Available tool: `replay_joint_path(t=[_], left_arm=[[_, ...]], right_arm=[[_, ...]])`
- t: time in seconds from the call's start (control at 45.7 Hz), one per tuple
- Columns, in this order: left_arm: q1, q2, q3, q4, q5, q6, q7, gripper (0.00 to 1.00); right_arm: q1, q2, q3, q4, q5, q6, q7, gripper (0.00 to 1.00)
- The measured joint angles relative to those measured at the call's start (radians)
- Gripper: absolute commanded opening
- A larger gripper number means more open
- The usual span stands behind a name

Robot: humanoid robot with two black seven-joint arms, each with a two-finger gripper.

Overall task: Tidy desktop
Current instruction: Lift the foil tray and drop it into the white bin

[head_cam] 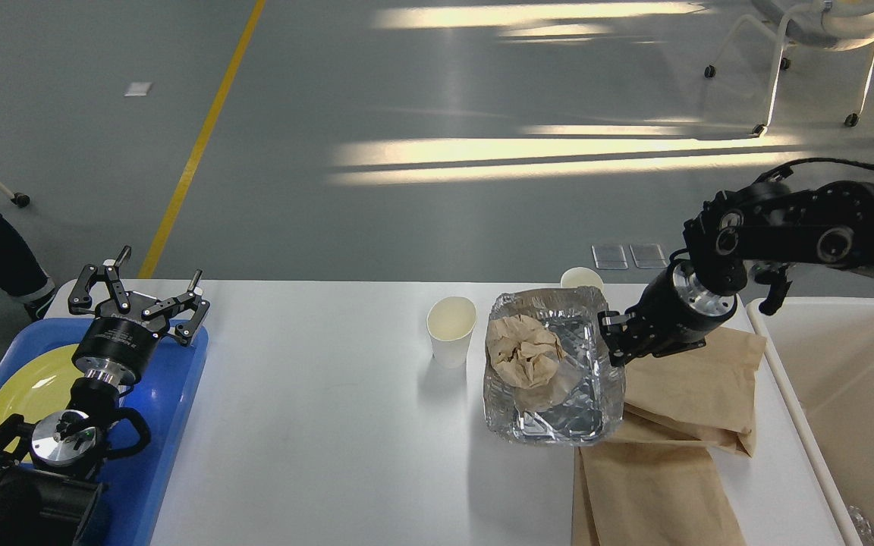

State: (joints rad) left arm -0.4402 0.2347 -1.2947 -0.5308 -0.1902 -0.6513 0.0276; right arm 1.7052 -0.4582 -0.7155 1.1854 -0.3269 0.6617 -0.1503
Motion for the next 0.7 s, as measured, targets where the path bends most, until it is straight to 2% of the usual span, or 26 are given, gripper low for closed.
replay_joint_path(t=[0.263,0.482,0.701], left_arm=[[0.000,0.000,0.000,0.000,0.000,0.000,0.000,0.96],[0.000,0.000,0.000,0.000,0.000,0.000,0.000,0.96],[0.000,0.000,0.000,0.000,0.000,0.000,0.000,0.96]], right_arm=[[0.124,-0.163,0.172,-0.027,0.002,0.144,-0.001,0.00],[0.195,-0.238,0.177,-0.043,0.006,0.156,-0.002,0.00],[0.068,-0.263,0.148,-0.229,0.015,0.134,-0.007,0.00]])
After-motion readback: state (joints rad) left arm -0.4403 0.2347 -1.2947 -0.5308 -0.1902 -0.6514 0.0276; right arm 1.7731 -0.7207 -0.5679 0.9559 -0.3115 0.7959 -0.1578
